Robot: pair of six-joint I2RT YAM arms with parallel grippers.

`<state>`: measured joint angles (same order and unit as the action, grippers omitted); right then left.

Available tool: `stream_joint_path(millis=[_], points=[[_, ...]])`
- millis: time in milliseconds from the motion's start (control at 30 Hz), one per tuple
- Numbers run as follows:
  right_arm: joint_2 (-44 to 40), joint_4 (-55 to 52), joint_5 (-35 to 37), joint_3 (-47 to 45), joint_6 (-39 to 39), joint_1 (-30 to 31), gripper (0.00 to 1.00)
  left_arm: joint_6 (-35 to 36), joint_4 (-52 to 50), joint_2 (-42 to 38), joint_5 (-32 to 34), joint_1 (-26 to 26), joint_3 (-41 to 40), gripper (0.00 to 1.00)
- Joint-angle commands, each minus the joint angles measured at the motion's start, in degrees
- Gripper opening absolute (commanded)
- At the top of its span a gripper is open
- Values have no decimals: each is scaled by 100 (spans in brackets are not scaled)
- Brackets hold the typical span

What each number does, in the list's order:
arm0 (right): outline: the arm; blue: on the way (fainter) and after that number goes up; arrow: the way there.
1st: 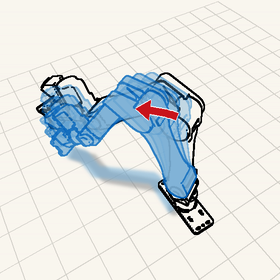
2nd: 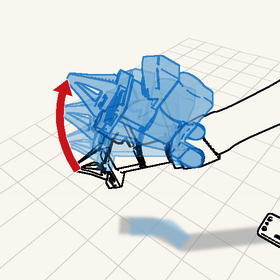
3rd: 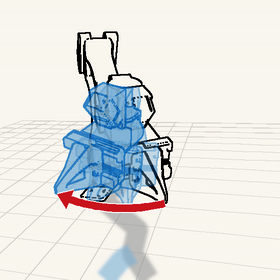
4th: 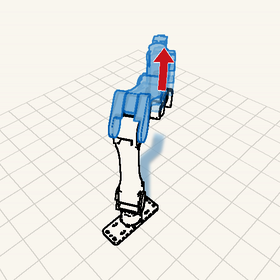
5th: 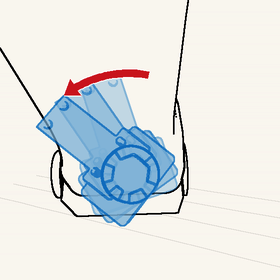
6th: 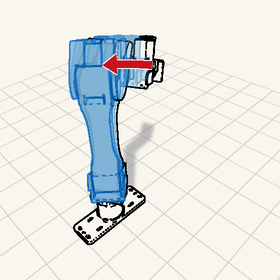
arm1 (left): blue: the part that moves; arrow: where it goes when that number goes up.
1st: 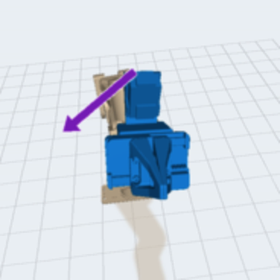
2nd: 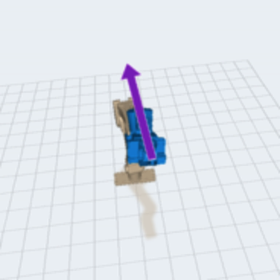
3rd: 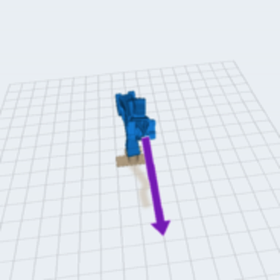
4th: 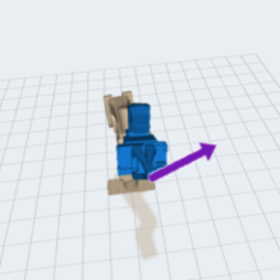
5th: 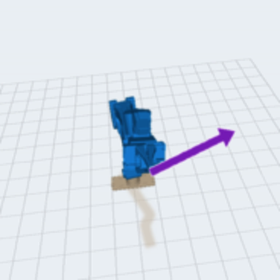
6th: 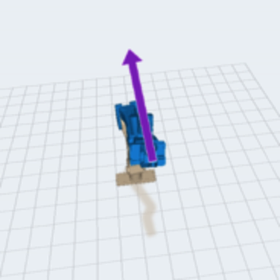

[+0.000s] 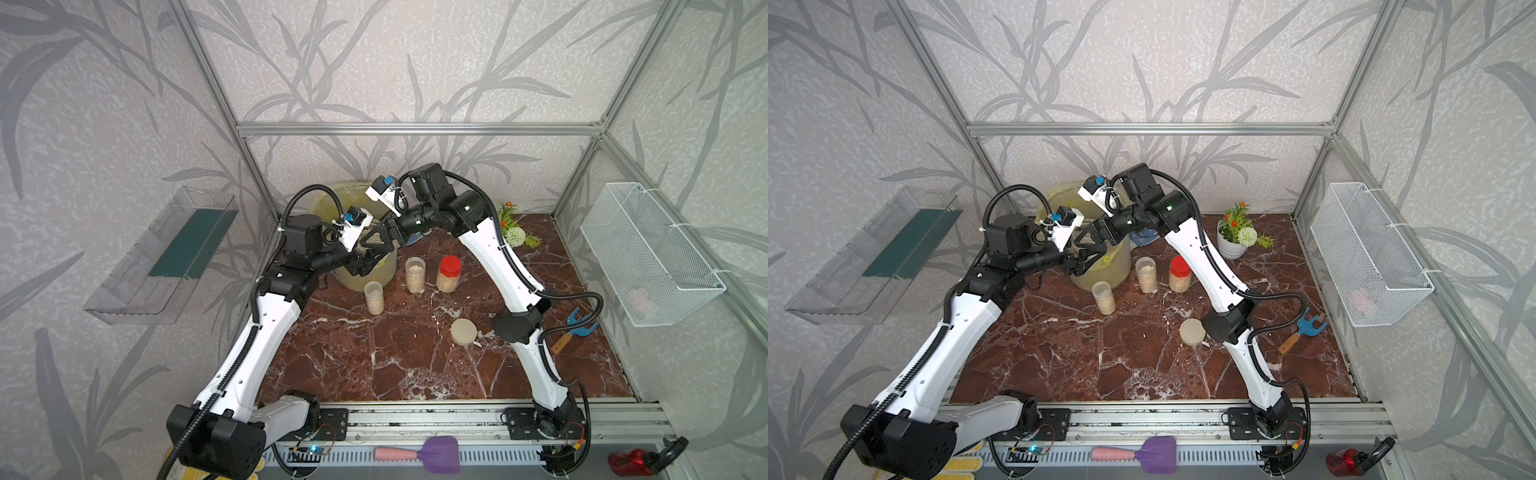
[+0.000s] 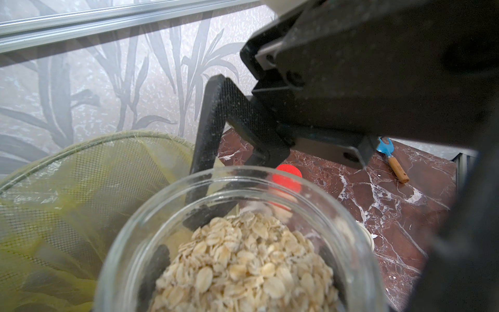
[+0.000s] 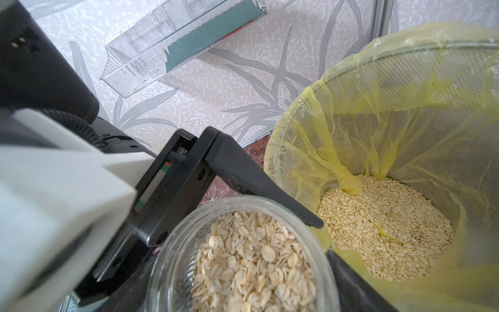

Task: Empty expired oatmeal from jars
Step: Pour the expired oatmeal into the trash bin.

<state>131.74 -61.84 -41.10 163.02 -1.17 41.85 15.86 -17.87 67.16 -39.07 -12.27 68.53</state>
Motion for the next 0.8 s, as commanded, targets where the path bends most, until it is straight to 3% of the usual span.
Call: stream_joint_path(millis=[0,167,267,333,467,500,600,767], points=[[196,-293,-144,63,90,113,86,102,504,-231,-177,-22,255,0],[228,-457,-304,52,268,165,86,119,507,-239,-195,-21,275,0],[219,-533,-304,38,349,190,80,127,498,-229,-193,-30,278,0],[210,-563,-310,30,398,201,69,128,509,-230,-185,-30,283,0],[215,-644,-71,-3,407,201,34,111,464,-216,-129,-30,317,0],[206,-640,34,-2,398,201,29,111,460,-212,-117,-28,319,0],[164,-474,348,3,272,192,16,63,481,-228,-89,-31,288,14],[22,-3,473,4,122,185,9,-34,588,-307,65,-32,162,46]])
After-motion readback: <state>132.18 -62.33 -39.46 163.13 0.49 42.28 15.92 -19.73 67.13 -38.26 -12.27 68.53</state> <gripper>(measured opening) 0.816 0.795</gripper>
